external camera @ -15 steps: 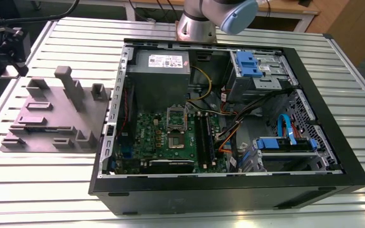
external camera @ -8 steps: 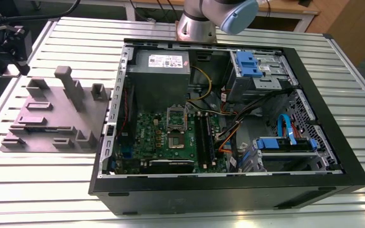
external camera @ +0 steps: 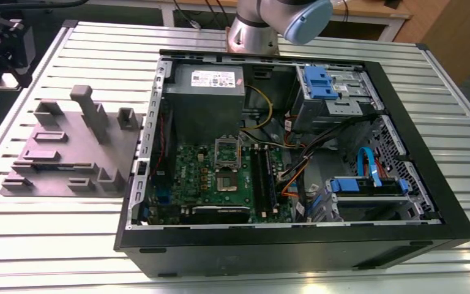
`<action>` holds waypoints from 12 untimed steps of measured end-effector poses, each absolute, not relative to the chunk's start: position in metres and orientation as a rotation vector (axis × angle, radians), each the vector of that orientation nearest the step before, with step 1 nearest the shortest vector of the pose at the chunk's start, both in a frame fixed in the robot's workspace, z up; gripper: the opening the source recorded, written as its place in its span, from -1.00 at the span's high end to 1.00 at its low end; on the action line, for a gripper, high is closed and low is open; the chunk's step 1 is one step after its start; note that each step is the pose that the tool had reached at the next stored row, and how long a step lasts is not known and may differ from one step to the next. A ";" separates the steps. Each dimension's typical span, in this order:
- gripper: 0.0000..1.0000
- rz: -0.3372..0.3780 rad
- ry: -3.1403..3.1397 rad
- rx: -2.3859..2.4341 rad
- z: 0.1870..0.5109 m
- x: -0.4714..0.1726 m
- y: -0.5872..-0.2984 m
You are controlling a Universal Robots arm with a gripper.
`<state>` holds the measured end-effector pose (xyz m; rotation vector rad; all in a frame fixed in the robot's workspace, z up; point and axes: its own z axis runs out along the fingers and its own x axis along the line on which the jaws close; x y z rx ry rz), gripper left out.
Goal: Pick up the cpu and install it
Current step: 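Pick up the cpu and move it towards the insertion slot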
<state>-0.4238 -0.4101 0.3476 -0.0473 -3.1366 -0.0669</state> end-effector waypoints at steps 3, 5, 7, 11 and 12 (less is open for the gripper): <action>0.06 -0.067 -3.136 -0.047 0.348 -0.424 -0.410; 0.06 -0.067 -3.136 -0.047 0.348 -0.424 -0.410; 0.06 -0.067 -3.136 -0.047 0.348 -0.424 -0.410; 0.06 -0.068 -3.136 -0.047 0.348 -0.424 -0.410; 0.06 -0.068 -3.136 -0.047 0.348 -0.424 -0.410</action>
